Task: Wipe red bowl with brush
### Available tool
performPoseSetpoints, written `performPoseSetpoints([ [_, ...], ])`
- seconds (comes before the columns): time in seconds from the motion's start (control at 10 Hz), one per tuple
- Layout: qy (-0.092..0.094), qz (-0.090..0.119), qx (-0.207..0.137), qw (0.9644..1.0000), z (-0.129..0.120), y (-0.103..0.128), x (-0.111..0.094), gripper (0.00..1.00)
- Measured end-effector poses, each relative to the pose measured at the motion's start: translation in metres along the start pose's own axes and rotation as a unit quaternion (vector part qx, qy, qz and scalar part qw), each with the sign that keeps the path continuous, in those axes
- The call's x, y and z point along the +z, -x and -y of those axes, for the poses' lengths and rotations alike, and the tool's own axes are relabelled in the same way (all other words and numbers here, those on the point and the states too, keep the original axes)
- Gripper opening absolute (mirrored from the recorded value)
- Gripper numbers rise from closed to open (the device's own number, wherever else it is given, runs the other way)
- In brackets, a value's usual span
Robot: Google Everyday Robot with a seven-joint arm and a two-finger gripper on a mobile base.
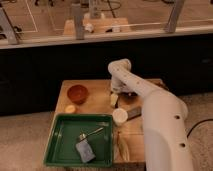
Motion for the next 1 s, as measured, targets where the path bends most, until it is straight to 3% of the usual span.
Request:
performPoseSetpoints([
  [0.6,-0.002,0.001,0.011,0.9999,0.014,0.009,0.004,0.07],
  [0.7,-0.002,-0.001,0.012,0.9999,0.015,0.011,0.004,0.01],
  [1.0,-0.011,0.011,0.011,0.9998,0.013,0.013,-0.014,0.00],
])
